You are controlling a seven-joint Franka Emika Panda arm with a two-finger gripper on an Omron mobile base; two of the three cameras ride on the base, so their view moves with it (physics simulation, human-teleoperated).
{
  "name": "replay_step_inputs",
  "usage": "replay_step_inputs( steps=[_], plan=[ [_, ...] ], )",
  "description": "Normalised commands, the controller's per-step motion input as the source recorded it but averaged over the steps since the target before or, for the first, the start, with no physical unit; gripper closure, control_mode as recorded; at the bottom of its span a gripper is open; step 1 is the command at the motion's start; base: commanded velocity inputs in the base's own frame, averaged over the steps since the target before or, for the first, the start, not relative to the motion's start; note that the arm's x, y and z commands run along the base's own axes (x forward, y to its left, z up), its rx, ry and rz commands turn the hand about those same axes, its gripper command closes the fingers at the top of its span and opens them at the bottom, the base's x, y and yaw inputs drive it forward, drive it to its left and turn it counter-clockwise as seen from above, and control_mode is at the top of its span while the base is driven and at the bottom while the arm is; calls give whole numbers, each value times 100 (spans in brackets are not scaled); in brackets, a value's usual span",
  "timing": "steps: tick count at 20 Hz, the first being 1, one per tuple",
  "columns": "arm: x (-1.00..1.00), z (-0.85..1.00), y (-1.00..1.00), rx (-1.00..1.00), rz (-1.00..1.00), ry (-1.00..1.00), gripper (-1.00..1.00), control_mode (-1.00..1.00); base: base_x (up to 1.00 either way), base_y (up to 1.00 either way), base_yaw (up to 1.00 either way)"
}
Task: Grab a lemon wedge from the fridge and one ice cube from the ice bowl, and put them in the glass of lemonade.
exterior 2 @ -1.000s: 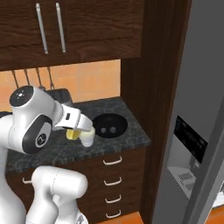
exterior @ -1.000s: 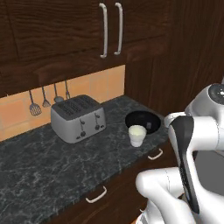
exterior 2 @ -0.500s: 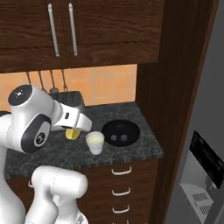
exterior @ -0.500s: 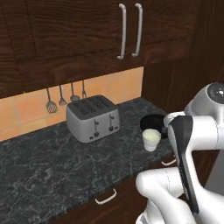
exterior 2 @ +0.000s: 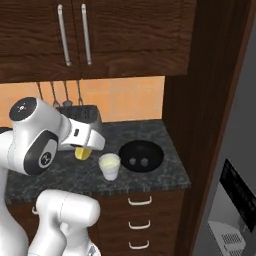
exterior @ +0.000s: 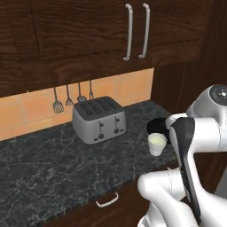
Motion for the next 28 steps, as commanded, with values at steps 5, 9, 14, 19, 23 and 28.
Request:
replay_step_inputs(
  steps=[5, 9, 14, 19, 23, 28],
  plan=[
    [0, 0, 0, 0, 0, 0, 100, 100, 96, -47, 25],
    [0, 0, 0, 0, 0, 0, 100, 100, 74, -38, 25],
    [0, 0, 0, 0, 0, 0, 100, 100, 71, -29, 24],
    [0, 0, 0, 0, 0, 0, 100, 100, 24, -13, 11],
    [0, 0, 0, 0, 0, 0, 100, 100, 0, 0, 0],
    [15, 0, -1, 0, 0, 13, 100, -100, 3, 0, 0]
  ],
)
